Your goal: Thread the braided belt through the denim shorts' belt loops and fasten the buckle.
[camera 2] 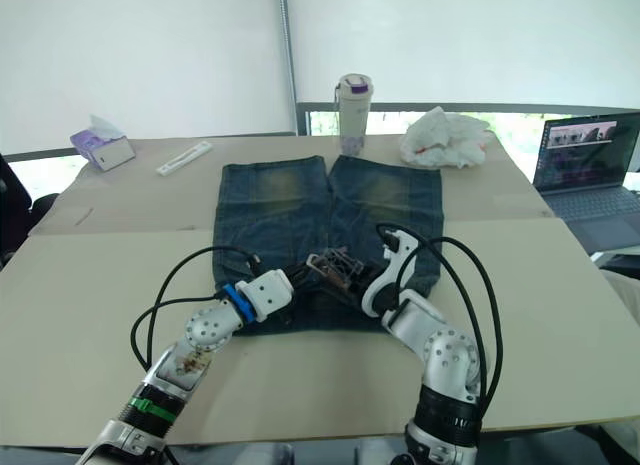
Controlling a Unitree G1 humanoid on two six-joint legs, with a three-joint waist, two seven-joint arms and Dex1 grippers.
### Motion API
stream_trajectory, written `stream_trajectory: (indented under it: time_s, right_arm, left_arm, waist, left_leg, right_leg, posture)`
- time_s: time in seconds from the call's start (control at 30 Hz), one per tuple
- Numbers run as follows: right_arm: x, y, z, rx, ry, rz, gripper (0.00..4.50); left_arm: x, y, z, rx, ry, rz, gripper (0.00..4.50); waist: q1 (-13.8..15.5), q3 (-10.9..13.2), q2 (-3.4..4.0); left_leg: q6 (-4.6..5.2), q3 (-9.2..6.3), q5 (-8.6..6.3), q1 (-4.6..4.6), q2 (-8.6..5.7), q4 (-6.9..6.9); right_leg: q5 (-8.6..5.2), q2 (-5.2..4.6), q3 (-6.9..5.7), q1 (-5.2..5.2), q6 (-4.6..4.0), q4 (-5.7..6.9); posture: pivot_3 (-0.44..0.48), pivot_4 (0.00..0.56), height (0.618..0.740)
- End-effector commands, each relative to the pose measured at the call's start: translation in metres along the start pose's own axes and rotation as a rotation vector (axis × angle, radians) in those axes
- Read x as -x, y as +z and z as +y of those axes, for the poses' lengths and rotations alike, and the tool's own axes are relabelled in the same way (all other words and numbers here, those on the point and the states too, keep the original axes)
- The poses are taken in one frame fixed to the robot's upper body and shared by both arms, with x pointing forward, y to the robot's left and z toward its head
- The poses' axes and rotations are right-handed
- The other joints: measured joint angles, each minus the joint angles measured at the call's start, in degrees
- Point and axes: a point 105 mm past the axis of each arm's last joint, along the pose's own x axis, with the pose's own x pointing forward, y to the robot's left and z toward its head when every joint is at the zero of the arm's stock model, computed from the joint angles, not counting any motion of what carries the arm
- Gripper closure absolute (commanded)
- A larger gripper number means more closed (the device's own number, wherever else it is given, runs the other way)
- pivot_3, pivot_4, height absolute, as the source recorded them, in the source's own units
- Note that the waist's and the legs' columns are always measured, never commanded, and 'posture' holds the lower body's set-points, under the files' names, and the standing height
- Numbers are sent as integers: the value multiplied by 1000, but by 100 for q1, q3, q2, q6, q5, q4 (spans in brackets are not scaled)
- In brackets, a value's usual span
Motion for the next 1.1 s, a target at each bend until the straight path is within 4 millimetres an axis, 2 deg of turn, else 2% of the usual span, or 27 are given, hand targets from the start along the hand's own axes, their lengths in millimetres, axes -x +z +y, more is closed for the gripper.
stream_trajectory:
  time_s: [0.03, 0.13, 0.17, 0.27, 0.4, 0.47, 0.5, 0.63, 0.87, 1.03, 1.1]
  right_arm:
    - [1, 8, 10, -17, 37, -44, 3408]
    - [1, 11, 8, -23, 23, -58, 4476]
    - [2, 11, 8, -22, 20, -59, 4476]
    - [3, 13, 5, -16, 5, -63, 4500]
    - [6, 15, 7, 5, 8, -72, 4500]
    - [7, 17, 11, 27, 23, -78, 4500]
    - [7, 20, 15, 45, 37, -91, 4500]
    - [9, 34, 34, 81, 126, -175, 4500]
    - [13, 42, 52, 90, 219, -229, 4500]
    - [12, 42, 59, 90, 236, -229, 4500]
    - [11, 40, 58, 95, 230, -218, 4500]
  left_arm:
    - [-3, 11, 4, -26, 13, -54, 4500]
    - [-1, 14, 2, -46, -2, -73, 4500]
    - [-1, 15, 1, -60, -12, -82, 4500]
    - [5, 20, 3, -67, -14, -117, 3527]
    - [21, 30, 7, -112, -27, -201, 1528]
    - [26, 37, 11, -121, -25, -238, 722]
    - [24, 42, 20, -114, 11, -255, 192]
    - [8, 53, 40, -32, 75, -259, 90]
    - [-18, 53, 32, 43, 53, -190, 90]
    - [-24, 53, 34, 25, 88, -165, 90]
    - [-24, 55, 37, 3, 104, -173, 599]
  waist:
    - [-14, 0, 0]
    - [-24, 0, 0]
    - [-25, 0, 0]
    - [-35, 0, 0]
    - [-60, 0, 1]
    - [-89, 1, 3]
    - [-100, 2, 4]
    - [-89, 2, 4]
    - [-143, 2, 5]
    - [-141, 2, 5]
    - [-138, 2, 5]
  left_leg:
    - [0, 0, 0, 0, 1, 0]
    - [0, 0, 0, 0, 3, 0]
    - [0, 0, 0, 0, 3, 0]
    - [0, 0, 0, 0, 3, -1]
    - [0, 1, 0, -1, 7, -1]
    - [0, 0, 0, -2, 13, -3]
    - [0, 0, 0, -5, 22, -3]
    - [1, 0, 0, -12, 21, 4]
    - [2, -2, 0, -13, 2, 0]
    - [2, -2, 0, -13, 2, 1]
    - [2, -2, 0, -13, 2, 1]
  right_leg:
    - [0, 1, 0, 0, 0, 0]
    - [0, 3, 0, 0, 0, 0]
    - [0, 3, 0, 0, 0, -1]
    - [0, 3, 0, 0, 0, -2]
    - [0, 3, 0, 0, 0, -4]
    - [0, 4, 0, -1, 0, -4]
    - [0, 4, 0, -2, 0, -4]
    - [-1, 4, -4, -1, 1, -5]
    - [-2, 7, -4, -1, 4, -8]
    - [-2, 8, -4, -2, 4, -6]
    - [-2, 8, -3, -2, 4, -7]
  posture:
    - [0, 150, 740]
    - [0, 150, 740]
    - [0, 150, 740]
    - [0, 150, 740]
    - [0, 150, 740]
    - [0, 150, 740]
    - [0, 150, 740]
    - [0, 150, 740]
    - [0, 150, 740]
    - [0, 150, 740]
    - [0, 150, 740]
